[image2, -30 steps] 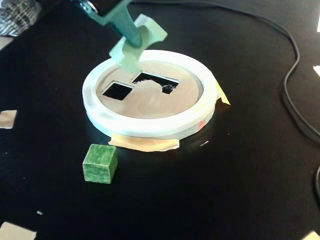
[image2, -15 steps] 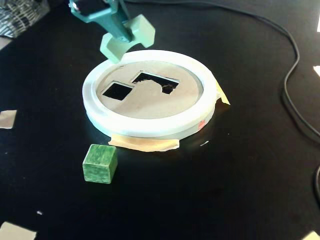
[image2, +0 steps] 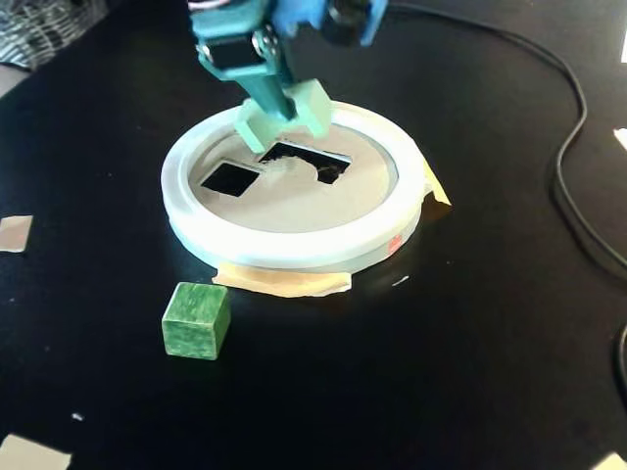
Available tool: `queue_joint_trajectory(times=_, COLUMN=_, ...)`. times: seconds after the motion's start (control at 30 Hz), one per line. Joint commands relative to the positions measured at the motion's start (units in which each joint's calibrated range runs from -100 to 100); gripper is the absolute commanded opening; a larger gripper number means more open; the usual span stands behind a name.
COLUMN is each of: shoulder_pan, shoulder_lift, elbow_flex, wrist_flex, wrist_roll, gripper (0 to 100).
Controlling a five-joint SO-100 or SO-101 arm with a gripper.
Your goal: Pick up the U shape block and drop it in corresponding U shaped hole
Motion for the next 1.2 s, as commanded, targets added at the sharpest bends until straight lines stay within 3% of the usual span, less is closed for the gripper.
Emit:
queue_joint_trajectory(times=0.0, shoulder_pan=3.08, shoulder_lift=1.19, elbow_flex=-6.90, wrist_flex=-0.62, wrist_roll=-0.73, gripper=1)
queue_joint_trajectory(times=0.43, shoulder_pan=6.45, shoulder_lift=4.69, elbow_flex=-6.90, wrist_flex=-0.62, wrist_roll=0.49, gripper=5)
queue_joint_trajectory(times=0.5, shoulder_pan=6.33, shoulder_lift=4.60, elbow_flex=-6.90, wrist_flex=-0.62, wrist_roll=0.88, gripper=14)
queue_joint_trajectory(times=0.53, shoulder_pan=6.20, shoulder_lift=4.06, elbow_flex=-6.90, wrist_flex=-0.62, wrist_roll=1.86, gripper=24)
queue_joint_trajectory(times=0.63, shoulder_pan=5.95, shoulder_lift=3.43, elbow_flex=-7.26, wrist_flex=-0.62, wrist_roll=4.20, gripper=44)
queue_joint_trajectory(times=0.73, shoulder_pan=5.33, shoulder_lift=3.07, elbow_flex=-7.81, wrist_flex=-0.52, wrist_roll=5.23, gripper=55)
queue_joint_trajectory(times=1.03, shoulder_pan=4.33, shoulder_lift=-7.23, elbow_flex=-8.08, wrist_flex=8.41, wrist_roll=5.23, gripper=56)
queue_joint_trajectory(times=1.17, shoulder_pan=2.71, shoulder_lift=-12.78, elbow_flex=-8.17, wrist_flex=7.61, wrist_roll=5.23, gripper=56)
